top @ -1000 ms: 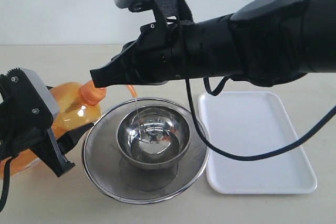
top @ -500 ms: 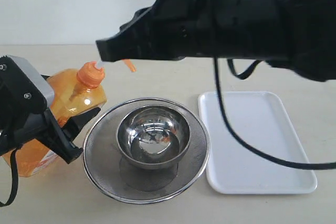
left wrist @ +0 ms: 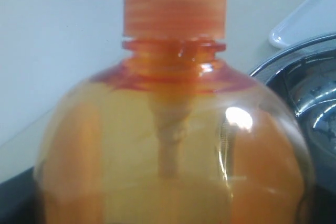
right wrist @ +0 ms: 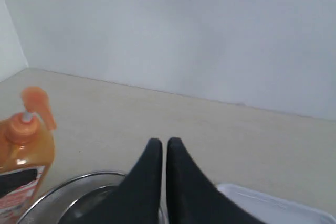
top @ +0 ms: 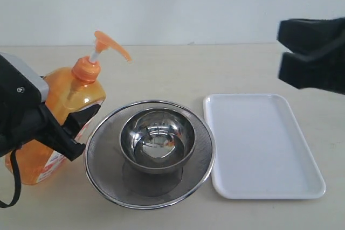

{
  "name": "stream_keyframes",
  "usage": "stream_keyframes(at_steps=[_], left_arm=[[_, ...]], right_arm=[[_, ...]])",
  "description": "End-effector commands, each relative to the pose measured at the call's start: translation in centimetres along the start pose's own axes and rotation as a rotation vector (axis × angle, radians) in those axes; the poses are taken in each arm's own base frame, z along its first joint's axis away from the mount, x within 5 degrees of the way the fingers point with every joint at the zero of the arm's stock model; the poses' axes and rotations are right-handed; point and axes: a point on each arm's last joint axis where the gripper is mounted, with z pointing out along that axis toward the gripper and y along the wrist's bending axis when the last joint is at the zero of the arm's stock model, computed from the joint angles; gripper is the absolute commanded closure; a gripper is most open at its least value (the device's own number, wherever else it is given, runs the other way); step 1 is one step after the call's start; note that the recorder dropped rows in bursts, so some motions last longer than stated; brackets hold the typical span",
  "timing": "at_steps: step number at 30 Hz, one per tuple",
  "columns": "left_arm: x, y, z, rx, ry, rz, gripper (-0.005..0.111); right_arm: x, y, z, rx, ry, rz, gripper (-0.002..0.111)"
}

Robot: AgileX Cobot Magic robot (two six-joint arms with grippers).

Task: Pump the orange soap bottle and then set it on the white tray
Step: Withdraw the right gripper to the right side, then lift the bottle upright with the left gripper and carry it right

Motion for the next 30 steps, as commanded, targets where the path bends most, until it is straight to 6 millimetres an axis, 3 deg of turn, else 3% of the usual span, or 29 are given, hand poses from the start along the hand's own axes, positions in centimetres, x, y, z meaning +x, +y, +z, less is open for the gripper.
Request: stream_keyframes(at_steps=[1, 7, 13, 25, 30], left_arm=[[-1.2, 0.4, 0.0, -0.037, -0.092, -0.020, 0.102], [-1.3, 0.5, 0.0, -0.045, -0.101, -0.062, 0.102], [-1.1, 1.2, -0.6, -0.144, -0.161, -0.171, 0.102], [-1.1, 1.9, -2.0, -0.238, -0.263, -0.320, 0.102], [-1.5, 2.6, -3.8, -0.322, -0.356, -0.362, 0.102]], right_arm=[[2.2, -2.1, -2.0, 0.092, -0.061, 0.086, 0.108], [5.7, -3.2, -2.7, 0.107, -0.093, 0.171, 0.108], [10.3, -5.7, -4.2, 0.205, -0.201, 0.236, 0.108], [10.9, -5.2, -4.0, 0.151, -0.131, 0.230, 0.108], [10.9, -5.2, -4.0, 0.151, -0.131, 0.232, 0.108]])
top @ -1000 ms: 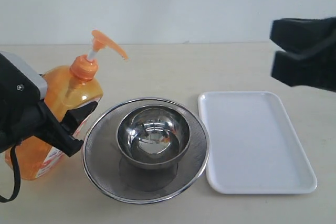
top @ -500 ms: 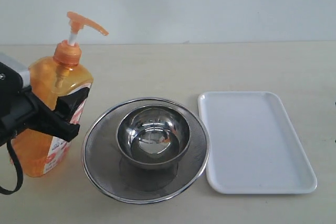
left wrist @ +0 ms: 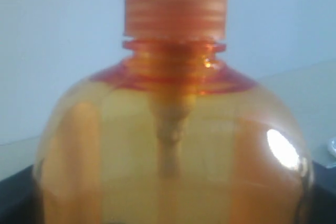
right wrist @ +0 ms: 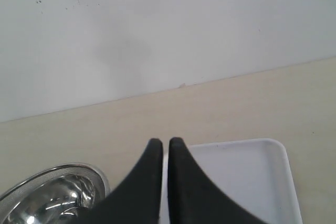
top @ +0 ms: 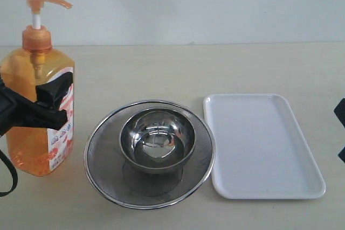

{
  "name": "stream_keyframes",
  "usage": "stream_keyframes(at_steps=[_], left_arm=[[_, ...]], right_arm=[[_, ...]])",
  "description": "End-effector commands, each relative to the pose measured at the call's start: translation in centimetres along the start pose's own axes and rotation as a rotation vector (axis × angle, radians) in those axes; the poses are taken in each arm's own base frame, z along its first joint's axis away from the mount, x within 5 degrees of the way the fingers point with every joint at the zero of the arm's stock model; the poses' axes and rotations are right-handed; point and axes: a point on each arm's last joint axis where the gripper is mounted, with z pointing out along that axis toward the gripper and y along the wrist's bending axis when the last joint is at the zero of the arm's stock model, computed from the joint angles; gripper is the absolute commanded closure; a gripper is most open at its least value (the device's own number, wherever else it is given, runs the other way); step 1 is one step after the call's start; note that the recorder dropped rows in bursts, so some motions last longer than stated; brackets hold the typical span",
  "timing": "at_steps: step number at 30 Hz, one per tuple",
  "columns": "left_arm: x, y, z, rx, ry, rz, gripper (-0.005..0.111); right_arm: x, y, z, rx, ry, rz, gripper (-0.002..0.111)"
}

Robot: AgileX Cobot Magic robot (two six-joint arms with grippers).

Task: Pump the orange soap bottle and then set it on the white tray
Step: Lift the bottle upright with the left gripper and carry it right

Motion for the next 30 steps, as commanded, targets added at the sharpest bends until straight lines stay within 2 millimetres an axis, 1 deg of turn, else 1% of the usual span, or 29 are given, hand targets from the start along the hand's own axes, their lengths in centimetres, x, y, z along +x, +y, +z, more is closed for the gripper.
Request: stream_keyframes(at_steps=[1, 6, 9, 13, 21, 24, 27, 29, 30], left_arm=[[-2.4, 0.8, -1.4, -0.067, -0.194, -0.046, 0.102], [-4.0, 0.9, -2.1, -0.055, -0.275, -0.114, 0.102], [-5.3, 0.6, -2.2, -0.001, -0.335, -0.128, 0.102], [-7.0, -0.3, -1.6, 0.103, -0.367, -0.163, 0.102], [-11.6, -2.0, 0.1, 0.309, -0.448, -0.199, 0.102], [-13.4, -3.0, 0.5, 0.354, -0.474, -0.199, 0.102], [-14.8, -4.4, 0.9, 0.408, -0.499, -0.191, 0.102], [-15.4, -5.5, 1.6, 0.427, -0.489, -0.170, 0.102], [-15.5, -6.5, 2.4, 0.441, -0.475, -0.177, 0.102]], right_arm=[[0.2, 0.0, -0.1, -0.004, 0.006, -0.004, 0.108], [0.0, -0.1, -0.1, 0.001, -0.007, -0.013, 0.108], [-0.7, -0.4, -0.1, 0.031, -0.087, -0.011, 0.108], [-1.6, -0.7, -0.3, 0.067, -0.191, -0.014, 0.108], [-2.0, -0.9, -0.4, 0.097, -0.238, -0.017, 0.108], [-2.4, -1.2, -0.5, 0.138, -0.280, -0.072, 0.108], [-2.7, -1.4, -0.6, 0.153, -0.306, -0.071, 0.108], [-2.7, -1.4, -0.6, 0.153, -0.307, -0.069, 0.108], [-2.7, -1.4, -0.6, 0.153, -0.307, -0.069, 0.108]])
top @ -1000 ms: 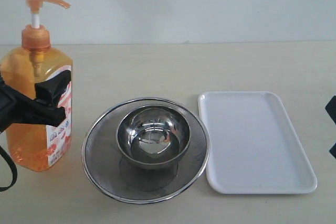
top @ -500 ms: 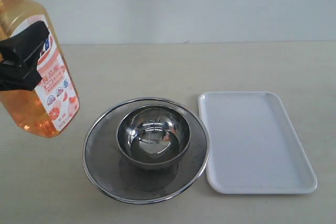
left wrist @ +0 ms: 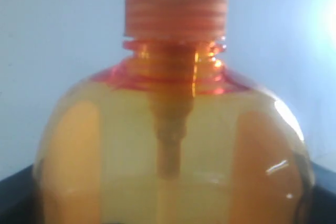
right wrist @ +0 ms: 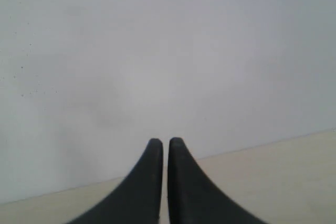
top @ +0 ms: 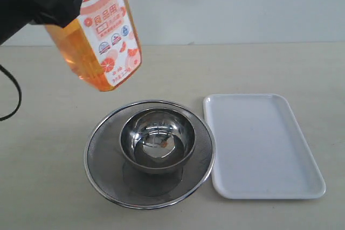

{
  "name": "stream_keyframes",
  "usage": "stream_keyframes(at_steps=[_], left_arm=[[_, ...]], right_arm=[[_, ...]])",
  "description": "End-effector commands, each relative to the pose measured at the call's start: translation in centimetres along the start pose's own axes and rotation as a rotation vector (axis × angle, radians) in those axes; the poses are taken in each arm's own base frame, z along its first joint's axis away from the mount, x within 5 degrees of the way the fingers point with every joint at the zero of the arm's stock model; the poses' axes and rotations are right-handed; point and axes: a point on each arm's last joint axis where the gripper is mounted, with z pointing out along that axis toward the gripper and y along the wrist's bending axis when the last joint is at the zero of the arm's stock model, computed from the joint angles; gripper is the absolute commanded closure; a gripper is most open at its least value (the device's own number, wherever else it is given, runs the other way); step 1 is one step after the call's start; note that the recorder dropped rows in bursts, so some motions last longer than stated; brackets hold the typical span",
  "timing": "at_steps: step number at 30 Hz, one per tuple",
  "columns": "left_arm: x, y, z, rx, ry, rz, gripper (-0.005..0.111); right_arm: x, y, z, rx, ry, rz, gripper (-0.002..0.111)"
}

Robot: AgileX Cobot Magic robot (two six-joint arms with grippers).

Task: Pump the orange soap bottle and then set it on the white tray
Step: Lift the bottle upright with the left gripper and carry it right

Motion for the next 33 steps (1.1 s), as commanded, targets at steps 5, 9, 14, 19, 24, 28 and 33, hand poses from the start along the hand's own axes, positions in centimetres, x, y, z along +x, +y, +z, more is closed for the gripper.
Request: stream_keyframes(at_steps=[5, 9, 14, 19, 24, 28, 33], left_arm=[[1.4, -4.4, 6.1, 0.138, -0.026, -0.039, 0.102], [4.2, -6.2, 8.3, 0.164, -0.014, -0.060, 0.102], [7.7, -8.4, 10.4, 0.220, -0.033, -0.089, 0.102], [11.4, -11.7, 12.1, 0.268, 0.007, -0.121, 0.102], [15.0, -12.4, 12.7, 0.225, 0.057, -0.117, 0.102], [17.3, -12.5, 13.2, 0.212, 0.073, -0.118, 0.102], [19.3, -12.7, 13.7, 0.205, 0.056, -0.122, 0.102]], right_arm=[[-0.1, -0.1, -0.1, 0.009, -0.017, -0.014, 0.108], [-0.1, -0.1, -0.1, 0.009, -0.017, -0.014, 0.108], [-0.1, -0.1, -0.1, 0.009, -0.016, -0.014, 0.108], [-0.1, -0.1, -0.1, 0.009, -0.016, -0.014, 0.108], [-0.1, -0.1, -0.1, 0.009, -0.016, -0.014, 0.108], [-0.1, -0.1, -0.1, 0.009, -0.016, -0.014, 0.108], [-0.1, -0.1, -0.1, 0.009, -0.016, -0.012, 0.108]])
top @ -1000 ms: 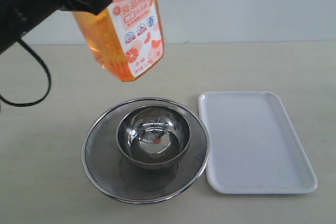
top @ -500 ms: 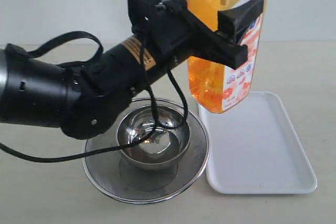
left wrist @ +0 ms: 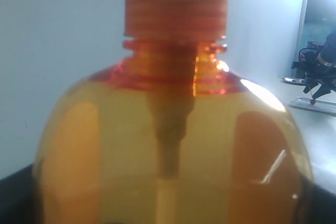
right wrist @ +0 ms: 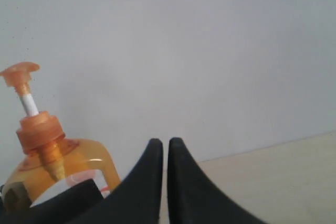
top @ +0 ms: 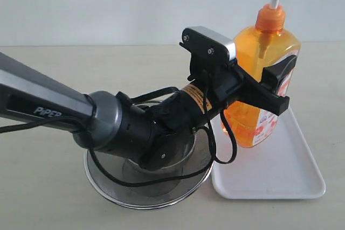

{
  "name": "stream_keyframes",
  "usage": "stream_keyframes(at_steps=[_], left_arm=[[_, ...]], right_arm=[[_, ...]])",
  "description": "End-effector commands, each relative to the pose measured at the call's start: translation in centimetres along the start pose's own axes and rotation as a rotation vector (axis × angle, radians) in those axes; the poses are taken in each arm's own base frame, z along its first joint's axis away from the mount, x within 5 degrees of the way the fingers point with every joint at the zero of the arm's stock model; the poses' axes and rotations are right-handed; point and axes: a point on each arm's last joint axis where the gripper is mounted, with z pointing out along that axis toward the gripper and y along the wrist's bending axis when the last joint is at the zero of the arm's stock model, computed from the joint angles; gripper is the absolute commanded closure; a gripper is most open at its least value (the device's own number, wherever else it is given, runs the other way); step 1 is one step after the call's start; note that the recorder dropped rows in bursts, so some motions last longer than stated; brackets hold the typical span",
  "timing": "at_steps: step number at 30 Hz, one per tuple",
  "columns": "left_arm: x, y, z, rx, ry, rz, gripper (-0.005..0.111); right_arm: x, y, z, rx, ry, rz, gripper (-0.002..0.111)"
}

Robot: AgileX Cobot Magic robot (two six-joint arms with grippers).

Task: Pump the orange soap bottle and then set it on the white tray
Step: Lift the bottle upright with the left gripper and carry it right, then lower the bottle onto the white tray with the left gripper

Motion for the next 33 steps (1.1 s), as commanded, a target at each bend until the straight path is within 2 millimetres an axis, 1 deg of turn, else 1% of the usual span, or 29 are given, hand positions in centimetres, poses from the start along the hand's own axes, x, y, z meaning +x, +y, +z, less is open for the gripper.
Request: stream_keyframes(at_steps=[1, 7, 13, 14, 16, 19, 21, 23, 28, 31, 33], left_arm=[[-0.6, -0.1, 0.8, -0.002, -0.118, -0.005, 0.102], [0.7, 0.0, 1.1, -0.003, -0.099, -0.004, 0.102], [1.3, 0.1, 1.2, -0.006, -0.087, -0.005, 0.102], [1.2, 0.1, 1.2, -0.006, -0.090, -0.005, 0.100], [1.2, 0.1, 1.2, -0.005, -0.095, -0.005, 0.093], [1.2, 0.1, 1.2, -0.004, -0.095, -0.004, 0.075], [1.2, 0.1, 1.2, -0.004, -0.092, -0.004, 0.065], [1.2, 0.1, 1.2, -0.004, -0.090, -0.009, 0.061], [1.3, -0.3, 1.2, 0.030, -0.086, 0.005, 0.059], [1.3, -0.4, 1.2, 0.049, -0.084, -0.002, 0.050], [1.3, -0.4, 1.2, 0.049, -0.084, -0.010, 0.041]], right_arm=[[0.0, -0.1, -0.1, 0.002, -0.005, -0.009, 0.108], [0.0, -0.1, -0.1, 0.002, -0.005, -0.009, 0.108], [0.0, -0.1, -0.1, 0.002, -0.005, -0.009, 0.108], [0.0, -0.1, -0.1, 0.002, -0.005, -0.009, 0.108], [0.0, -0.1, -0.1, 0.002, -0.005, -0.009, 0.108], [0.0, -0.1, -0.1, 0.002, -0.005, -0.009, 0.108], [0.0, -0.1, -0.1, 0.002, -0.005, -0.009, 0.108], [0.0, -0.1, -0.1, 0.002, -0.005, -0.009, 0.108], [0.0, -0.1, -0.1, 0.002, -0.005, -0.009, 0.108], [0.0, -0.1, -0.1, 0.002, -0.005, -0.009, 0.108], [0.0, -0.1, -0.1, 0.002, -0.005, -0.009, 0.108]])
